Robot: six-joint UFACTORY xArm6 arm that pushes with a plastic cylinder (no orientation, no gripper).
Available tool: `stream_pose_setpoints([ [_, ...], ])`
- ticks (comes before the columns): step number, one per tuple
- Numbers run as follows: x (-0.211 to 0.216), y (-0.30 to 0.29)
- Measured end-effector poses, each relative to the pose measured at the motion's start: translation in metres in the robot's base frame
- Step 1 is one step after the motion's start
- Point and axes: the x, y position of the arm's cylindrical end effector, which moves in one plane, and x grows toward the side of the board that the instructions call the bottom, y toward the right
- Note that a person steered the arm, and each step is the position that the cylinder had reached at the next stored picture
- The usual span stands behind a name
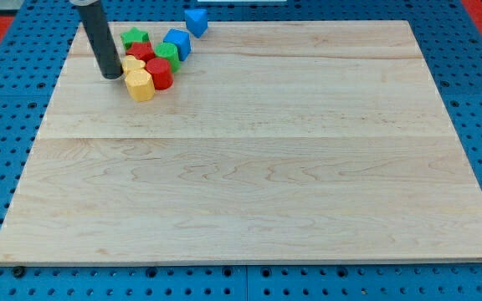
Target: Push yellow hexagon into green star and blue cube
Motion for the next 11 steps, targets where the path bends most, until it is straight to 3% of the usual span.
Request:
stream_pose_setpoints([
  [1, -0.022, -0.063],
  [4, -0.086, 0.029],
  [5, -0.081, 0.057],
  [7, -0.049, 0.146],
  [8, -0.045, 0.15],
  [9, -0.009, 0.146],
  [10, 0.081, 0.158],
  [11, 0.084, 0.055],
])
